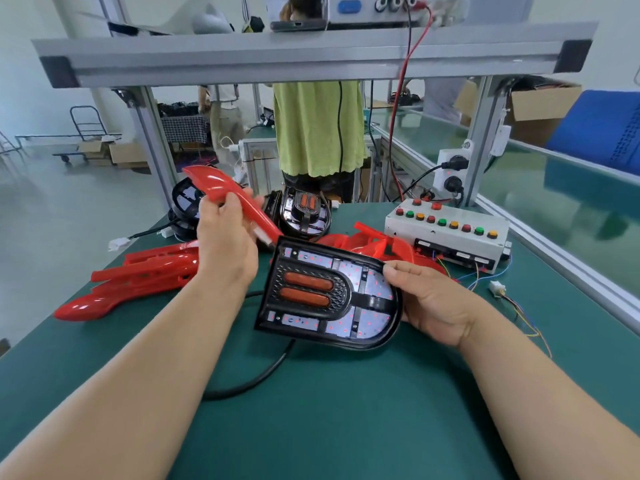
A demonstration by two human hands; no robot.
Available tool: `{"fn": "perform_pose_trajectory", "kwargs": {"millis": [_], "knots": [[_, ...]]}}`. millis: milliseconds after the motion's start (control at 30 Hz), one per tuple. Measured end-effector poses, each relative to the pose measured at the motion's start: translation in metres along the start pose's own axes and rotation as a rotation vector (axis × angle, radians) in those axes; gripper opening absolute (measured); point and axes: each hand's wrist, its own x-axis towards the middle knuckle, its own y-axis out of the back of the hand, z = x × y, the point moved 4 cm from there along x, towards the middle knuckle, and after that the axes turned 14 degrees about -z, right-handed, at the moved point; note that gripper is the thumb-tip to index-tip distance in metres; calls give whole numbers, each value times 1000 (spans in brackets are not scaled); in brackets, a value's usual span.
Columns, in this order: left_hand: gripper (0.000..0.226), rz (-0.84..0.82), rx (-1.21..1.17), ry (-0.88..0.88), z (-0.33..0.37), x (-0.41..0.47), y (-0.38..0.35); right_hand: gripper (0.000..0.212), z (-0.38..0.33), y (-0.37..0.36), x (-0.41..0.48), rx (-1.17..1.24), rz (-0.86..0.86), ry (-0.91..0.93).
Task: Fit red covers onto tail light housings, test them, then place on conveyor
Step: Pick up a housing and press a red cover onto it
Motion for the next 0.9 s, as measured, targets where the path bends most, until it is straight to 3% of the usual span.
{"fn": "perform_pose_trajectory", "kwargs": {"millis": [100,200,300,400,500,600,700,800,900], "knots": [[15,78,-111,56,0,5,10,41,1,-3,5,64,72,81],[19,108,-203,109,-2,7,18,56,1,-4,7,108,101,114],[29,85,-169,290,-14,6,22,60,1,-5,6,99,111,100],[26,-29,227,366,-23,-4,27,61,1,-5,5,76,144,82],[21,-121,766,186,-17,-8,29,56,2,-4,4,44,184,53],[27,-249,864,56,5,-12,12,45,5,0,5,-1,238,5],[63,-620,963,78,12,-37,-20,38,6,2,7,34,262,-36],[71,-946,1221,94,5,-75,-46,41,6,0,7,80,259,-38],[74,-1020,1583,-65,0,-88,-57,45,5,-3,5,148,194,4]]}}
